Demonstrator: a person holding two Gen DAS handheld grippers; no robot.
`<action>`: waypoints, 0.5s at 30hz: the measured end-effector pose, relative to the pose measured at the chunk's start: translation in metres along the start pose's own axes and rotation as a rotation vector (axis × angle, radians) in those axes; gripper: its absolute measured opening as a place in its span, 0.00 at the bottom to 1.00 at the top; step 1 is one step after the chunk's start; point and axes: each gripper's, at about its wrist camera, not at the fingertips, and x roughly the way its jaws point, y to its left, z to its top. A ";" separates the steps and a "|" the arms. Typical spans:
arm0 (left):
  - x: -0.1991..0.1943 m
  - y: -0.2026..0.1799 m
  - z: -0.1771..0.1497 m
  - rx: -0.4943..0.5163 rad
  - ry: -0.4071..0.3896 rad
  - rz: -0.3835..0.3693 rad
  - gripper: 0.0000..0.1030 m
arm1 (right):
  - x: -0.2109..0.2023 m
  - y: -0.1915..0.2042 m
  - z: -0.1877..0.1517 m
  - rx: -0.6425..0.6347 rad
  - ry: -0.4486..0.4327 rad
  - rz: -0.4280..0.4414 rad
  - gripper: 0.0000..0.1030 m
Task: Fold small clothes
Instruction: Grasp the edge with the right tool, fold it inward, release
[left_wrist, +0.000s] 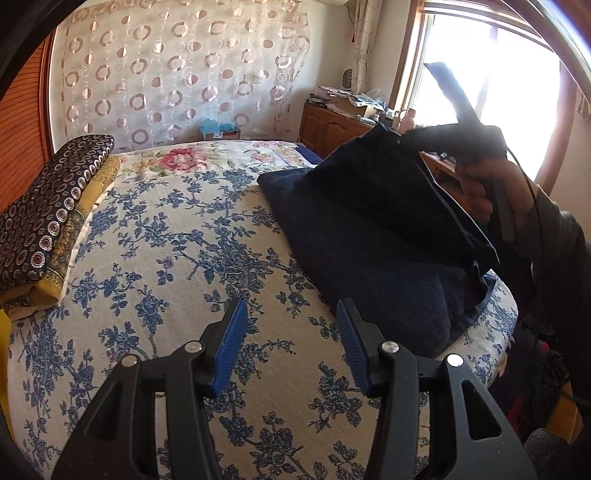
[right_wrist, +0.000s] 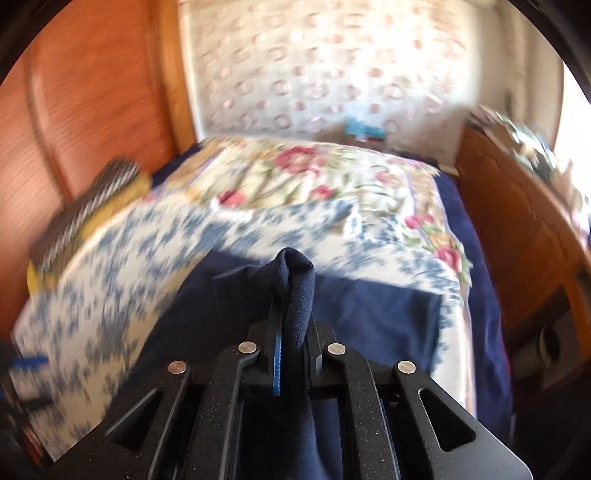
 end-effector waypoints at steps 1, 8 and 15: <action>0.000 -0.001 0.000 0.001 0.001 0.000 0.48 | 0.000 -0.013 0.006 0.043 -0.003 0.000 0.05; 0.004 -0.004 -0.002 0.007 0.015 0.000 0.48 | 0.029 -0.053 0.019 0.076 0.040 -0.170 0.05; 0.004 -0.007 -0.002 0.017 0.022 -0.002 0.48 | 0.044 -0.093 0.016 0.216 0.074 -0.276 0.33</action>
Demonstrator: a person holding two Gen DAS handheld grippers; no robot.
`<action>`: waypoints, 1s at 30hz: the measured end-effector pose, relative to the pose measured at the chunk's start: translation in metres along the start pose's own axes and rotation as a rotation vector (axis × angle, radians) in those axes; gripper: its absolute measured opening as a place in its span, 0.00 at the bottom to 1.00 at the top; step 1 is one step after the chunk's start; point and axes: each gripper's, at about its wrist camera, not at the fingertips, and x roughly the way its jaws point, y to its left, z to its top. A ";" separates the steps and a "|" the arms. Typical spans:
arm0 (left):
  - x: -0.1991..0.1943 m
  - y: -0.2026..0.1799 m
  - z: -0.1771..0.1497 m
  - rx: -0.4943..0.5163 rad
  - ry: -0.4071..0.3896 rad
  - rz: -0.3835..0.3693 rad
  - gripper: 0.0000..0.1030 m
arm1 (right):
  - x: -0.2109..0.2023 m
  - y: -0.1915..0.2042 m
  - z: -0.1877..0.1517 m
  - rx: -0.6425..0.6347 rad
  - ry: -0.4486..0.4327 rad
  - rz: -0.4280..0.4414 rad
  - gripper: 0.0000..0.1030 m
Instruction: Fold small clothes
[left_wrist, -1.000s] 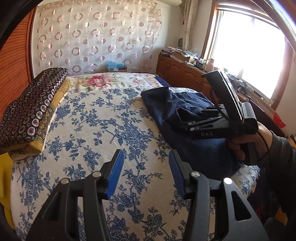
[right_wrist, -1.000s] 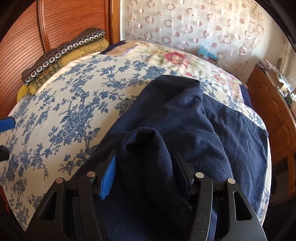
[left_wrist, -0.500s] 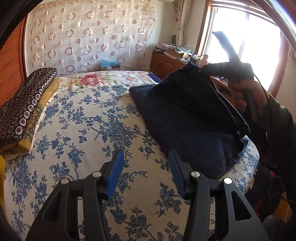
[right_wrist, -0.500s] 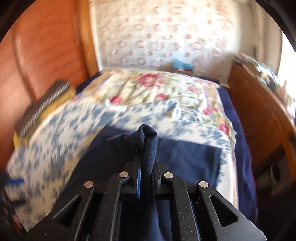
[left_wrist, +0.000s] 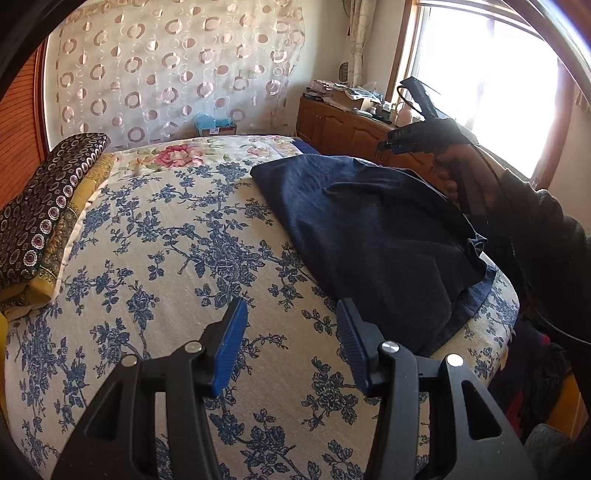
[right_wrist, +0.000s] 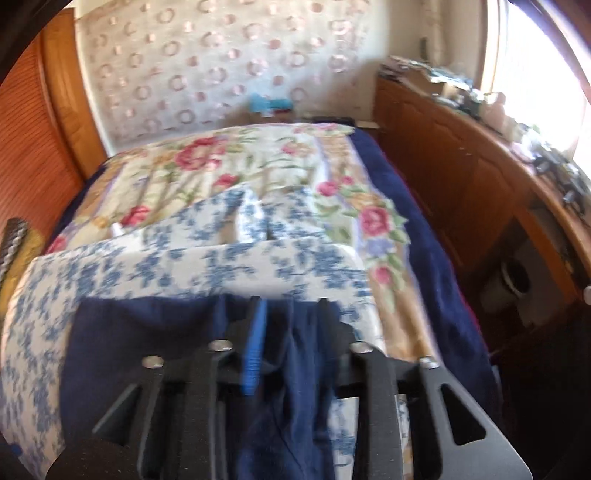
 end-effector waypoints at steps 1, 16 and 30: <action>0.001 0.000 0.000 -0.001 0.000 -0.001 0.48 | -0.003 -0.004 -0.001 0.007 -0.013 -0.001 0.33; 0.009 -0.016 -0.001 0.027 0.025 -0.017 0.48 | 0.023 0.019 -0.033 -0.130 0.138 0.048 0.27; 0.014 -0.020 -0.002 0.026 0.036 -0.026 0.48 | -0.014 0.001 -0.028 -0.146 0.000 -0.063 0.11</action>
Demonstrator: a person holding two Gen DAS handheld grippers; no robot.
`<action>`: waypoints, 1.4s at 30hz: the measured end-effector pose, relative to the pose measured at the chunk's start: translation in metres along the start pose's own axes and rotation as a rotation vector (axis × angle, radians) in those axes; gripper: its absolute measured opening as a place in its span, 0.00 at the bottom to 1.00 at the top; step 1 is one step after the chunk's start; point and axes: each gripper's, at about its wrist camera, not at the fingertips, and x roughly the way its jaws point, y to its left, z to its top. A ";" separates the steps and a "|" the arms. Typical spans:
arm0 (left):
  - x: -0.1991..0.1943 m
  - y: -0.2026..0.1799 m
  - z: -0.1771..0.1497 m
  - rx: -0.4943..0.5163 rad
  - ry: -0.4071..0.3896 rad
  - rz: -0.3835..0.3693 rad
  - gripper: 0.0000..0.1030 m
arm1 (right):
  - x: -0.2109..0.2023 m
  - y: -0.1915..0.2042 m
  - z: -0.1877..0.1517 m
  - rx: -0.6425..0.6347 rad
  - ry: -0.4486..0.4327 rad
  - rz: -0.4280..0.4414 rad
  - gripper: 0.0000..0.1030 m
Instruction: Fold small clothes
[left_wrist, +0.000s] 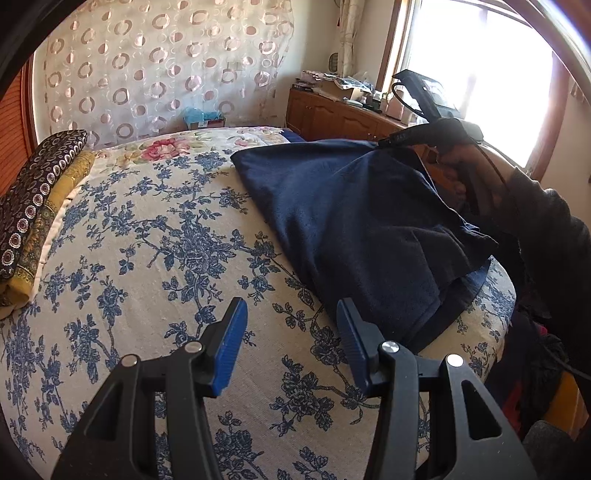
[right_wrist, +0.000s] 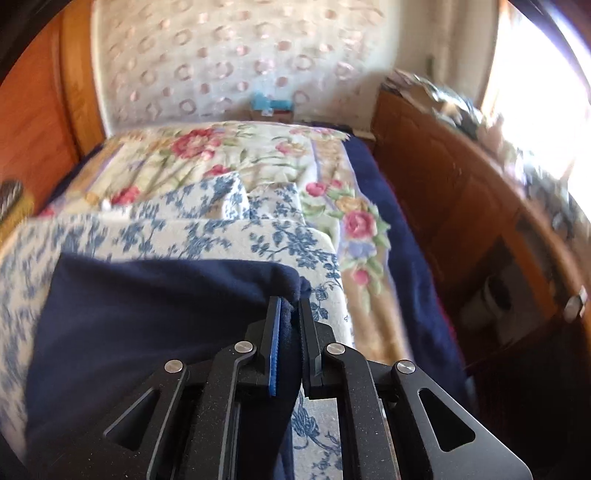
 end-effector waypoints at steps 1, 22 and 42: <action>0.000 -0.001 0.000 0.001 -0.002 -0.002 0.48 | -0.003 0.003 -0.002 -0.015 0.000 -0.022 0.14; 0.009 -0.027 0.003 0.038 0.016 -0.028 0.48 | -0.114 -0.002 -0.182 0.010 -0.051 0.173 0.28; 0.007 -0.031 0.004 0.033 0.008 -0.042 0.48 | -0.159 -0.028 -0.207 0.071 -0.150 0.195 0.04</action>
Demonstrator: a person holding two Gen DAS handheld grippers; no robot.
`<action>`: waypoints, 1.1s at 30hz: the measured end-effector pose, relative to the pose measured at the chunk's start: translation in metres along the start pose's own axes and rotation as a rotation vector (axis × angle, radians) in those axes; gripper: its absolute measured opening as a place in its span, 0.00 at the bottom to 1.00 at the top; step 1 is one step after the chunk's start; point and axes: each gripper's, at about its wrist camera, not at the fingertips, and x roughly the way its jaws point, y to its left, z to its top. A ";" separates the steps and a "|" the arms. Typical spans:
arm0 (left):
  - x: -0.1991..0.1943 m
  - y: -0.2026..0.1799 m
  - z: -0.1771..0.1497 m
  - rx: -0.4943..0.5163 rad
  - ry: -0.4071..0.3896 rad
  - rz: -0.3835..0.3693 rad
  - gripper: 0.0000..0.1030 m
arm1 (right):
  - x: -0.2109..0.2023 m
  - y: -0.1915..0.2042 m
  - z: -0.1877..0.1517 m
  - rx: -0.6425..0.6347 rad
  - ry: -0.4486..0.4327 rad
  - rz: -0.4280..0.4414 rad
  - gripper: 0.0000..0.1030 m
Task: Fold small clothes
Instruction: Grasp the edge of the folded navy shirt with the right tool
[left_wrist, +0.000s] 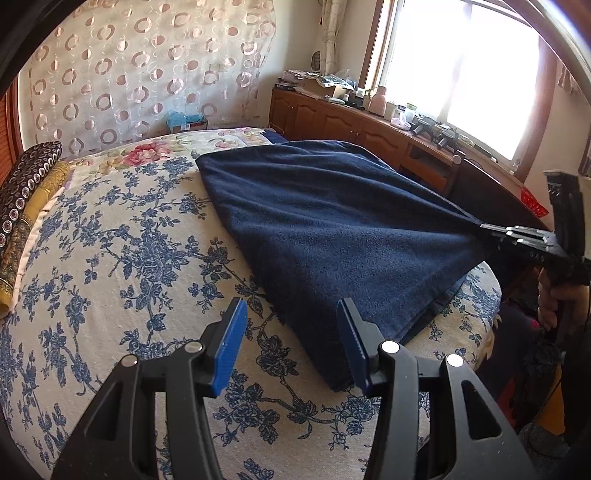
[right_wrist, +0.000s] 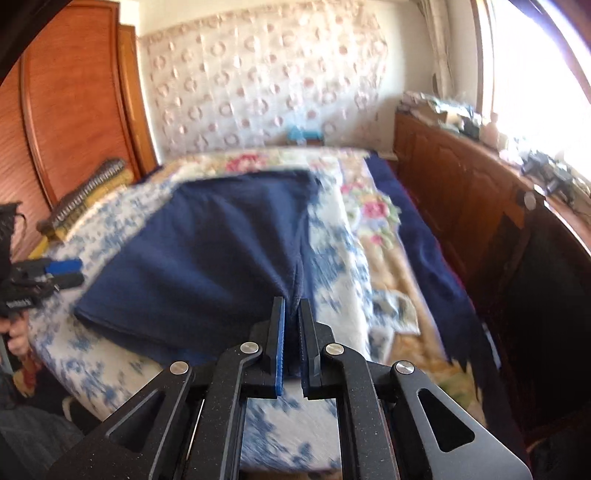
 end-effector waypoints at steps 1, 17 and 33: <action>0.000 -0.001 -0.001 0.002 0.002 0.000 0.48 | 0.007 -0.001 -0.004 0.001 0.031 -0.001 0.04; 0.006 -0.003 0.002 -0.020 0.001 -0.064 0.39 | 0.018 -0.004 -0.009 0.014 0.025 -0.043 0.44; 0.029 -0.007 -0.009 -0.025 0.099 -0.091 0.36 | 0.056 0.000 -0.011 0.031 0.103 0.047 0.46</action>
